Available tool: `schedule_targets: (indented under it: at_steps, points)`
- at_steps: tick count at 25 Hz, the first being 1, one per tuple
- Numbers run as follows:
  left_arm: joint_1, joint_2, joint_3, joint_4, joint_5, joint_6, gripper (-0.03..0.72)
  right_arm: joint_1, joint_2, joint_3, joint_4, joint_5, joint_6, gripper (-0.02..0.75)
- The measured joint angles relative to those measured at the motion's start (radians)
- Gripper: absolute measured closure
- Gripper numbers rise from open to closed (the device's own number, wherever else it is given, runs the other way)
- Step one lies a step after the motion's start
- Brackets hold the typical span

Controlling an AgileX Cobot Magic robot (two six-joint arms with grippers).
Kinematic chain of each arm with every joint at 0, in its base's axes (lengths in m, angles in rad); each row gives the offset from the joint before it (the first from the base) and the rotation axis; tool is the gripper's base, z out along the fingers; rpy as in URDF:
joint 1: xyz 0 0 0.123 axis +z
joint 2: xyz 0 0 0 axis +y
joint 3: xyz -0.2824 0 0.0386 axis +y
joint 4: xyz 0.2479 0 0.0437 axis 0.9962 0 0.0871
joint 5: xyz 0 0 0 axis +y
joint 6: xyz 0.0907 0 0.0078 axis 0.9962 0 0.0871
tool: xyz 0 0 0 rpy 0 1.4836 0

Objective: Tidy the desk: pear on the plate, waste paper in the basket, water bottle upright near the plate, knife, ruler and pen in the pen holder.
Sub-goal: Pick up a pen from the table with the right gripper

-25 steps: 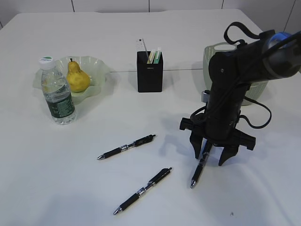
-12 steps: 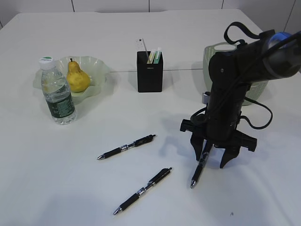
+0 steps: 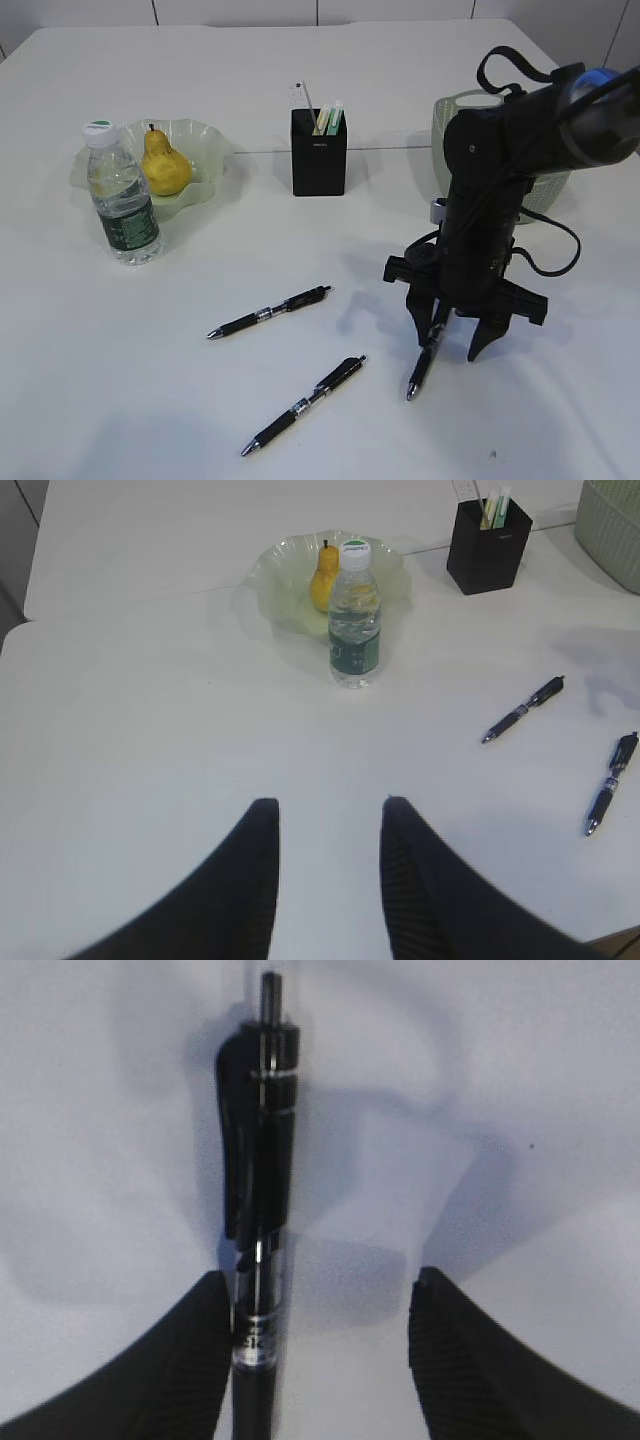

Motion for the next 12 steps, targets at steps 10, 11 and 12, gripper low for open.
schedule_targets:
  at_steps: [10,11,12]
  points:
    - [0.000,0.000,0.000,0.000,-0.002,0.000,0.449,0.000,0.000,0.000,0.007,0.000,0.000,0.499]
    - [0.000,0.000,0.000,0.000,-0.002,0.000,0.449,0.000,0.000,0.000,0.007,0.000,0.000,0.503]
    - [0.000,0.000,0.000,0.000,-0.002,0.000,0.449,0.000,0.000,0.000,0.007,0.000,0.000,0.505]
